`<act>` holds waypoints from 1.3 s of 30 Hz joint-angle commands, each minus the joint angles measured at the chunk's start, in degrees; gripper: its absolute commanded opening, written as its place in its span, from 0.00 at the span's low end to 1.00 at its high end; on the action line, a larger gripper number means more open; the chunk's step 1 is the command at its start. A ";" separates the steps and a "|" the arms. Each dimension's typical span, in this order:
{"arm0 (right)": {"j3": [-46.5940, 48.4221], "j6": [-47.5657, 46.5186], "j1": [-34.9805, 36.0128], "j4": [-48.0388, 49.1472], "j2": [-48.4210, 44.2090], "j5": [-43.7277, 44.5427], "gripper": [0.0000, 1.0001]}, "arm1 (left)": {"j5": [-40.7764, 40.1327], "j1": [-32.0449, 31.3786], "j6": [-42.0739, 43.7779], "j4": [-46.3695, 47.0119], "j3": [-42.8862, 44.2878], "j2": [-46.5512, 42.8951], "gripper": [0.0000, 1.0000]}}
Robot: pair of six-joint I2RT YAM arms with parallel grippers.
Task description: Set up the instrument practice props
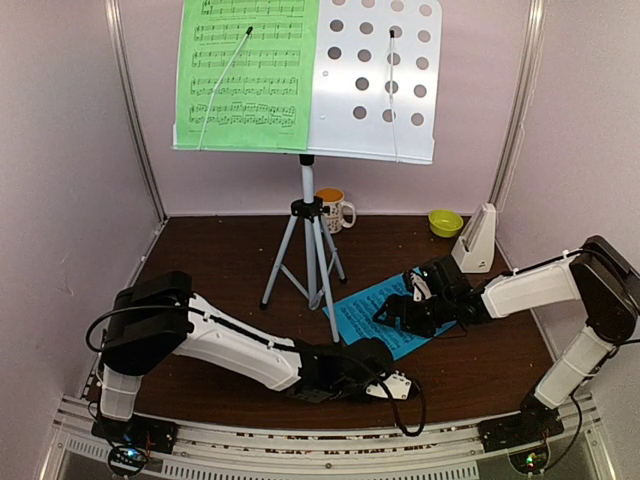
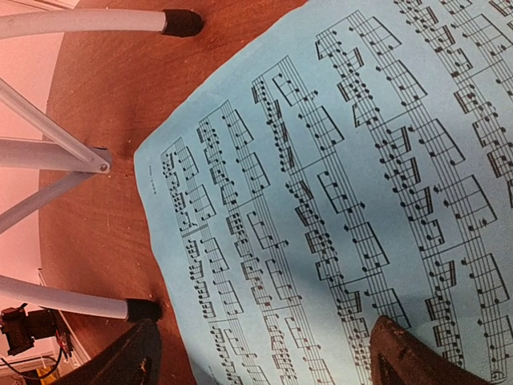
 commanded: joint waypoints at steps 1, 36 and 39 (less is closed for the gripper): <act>-1.86 0.68 -0.13 -3.52 2.41 -1.00 0.91 | -3.16 2.21 1.41 -2.48 0.57 2.99 0.44; -3.54 -13.29 -2.44 -7.52 -25.85 3.61 0.92 | 3.70 5.32 2.52 4.10 -8.00 -14.13 0.00; -4.30 -19.23 -2.41 -8.63 -36.28 4.09 0.94 | 6.52 5.50 1.70 2.43 -8.15 -18.28 0.00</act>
